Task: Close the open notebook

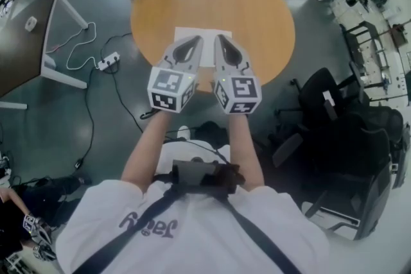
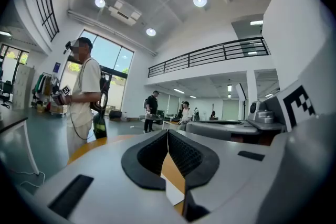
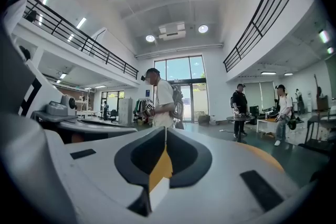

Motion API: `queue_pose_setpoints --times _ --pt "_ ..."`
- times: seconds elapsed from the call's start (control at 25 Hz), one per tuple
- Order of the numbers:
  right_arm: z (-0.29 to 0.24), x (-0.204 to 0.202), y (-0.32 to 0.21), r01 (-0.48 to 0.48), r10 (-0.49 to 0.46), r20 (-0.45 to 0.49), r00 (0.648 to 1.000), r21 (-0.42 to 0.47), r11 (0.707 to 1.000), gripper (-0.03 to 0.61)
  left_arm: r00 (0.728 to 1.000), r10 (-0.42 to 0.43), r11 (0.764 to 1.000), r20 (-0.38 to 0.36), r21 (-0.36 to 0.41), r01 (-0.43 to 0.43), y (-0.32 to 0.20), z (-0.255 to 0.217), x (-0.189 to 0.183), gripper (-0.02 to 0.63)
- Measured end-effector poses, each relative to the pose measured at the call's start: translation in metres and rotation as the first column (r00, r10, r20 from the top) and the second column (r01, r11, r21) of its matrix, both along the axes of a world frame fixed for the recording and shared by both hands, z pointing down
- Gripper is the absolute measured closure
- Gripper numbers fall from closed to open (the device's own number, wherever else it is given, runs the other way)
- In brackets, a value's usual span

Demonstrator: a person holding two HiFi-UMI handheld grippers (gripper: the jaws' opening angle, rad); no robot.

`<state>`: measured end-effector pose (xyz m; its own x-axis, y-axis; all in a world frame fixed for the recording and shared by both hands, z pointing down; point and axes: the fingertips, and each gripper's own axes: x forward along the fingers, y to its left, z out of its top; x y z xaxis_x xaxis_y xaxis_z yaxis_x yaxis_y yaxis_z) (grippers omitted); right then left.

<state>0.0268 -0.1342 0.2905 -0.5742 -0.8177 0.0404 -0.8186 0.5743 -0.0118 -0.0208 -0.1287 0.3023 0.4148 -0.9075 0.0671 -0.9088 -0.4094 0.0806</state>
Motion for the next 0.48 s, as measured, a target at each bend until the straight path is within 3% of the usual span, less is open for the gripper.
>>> queue_pose_setpoints --times 0.2,0.48 --pt "0.02 -0.007 -0.037 -0.037 0.037 0.002 0.999 -0.04 0.999 0.566 1.0 0.023 0.998 -0.013 -0.062 -0.024 -0.025 0.029 -0.017 0.598" --pt "0.065 -0.022 -0.069 0.032 -0.039 -0.056 0.998 -0.117 0.993 0.565 0.999 -0.034 0.98 -0.037 -0.196 0.026 -0.044 0.081 -0.041 0.598"
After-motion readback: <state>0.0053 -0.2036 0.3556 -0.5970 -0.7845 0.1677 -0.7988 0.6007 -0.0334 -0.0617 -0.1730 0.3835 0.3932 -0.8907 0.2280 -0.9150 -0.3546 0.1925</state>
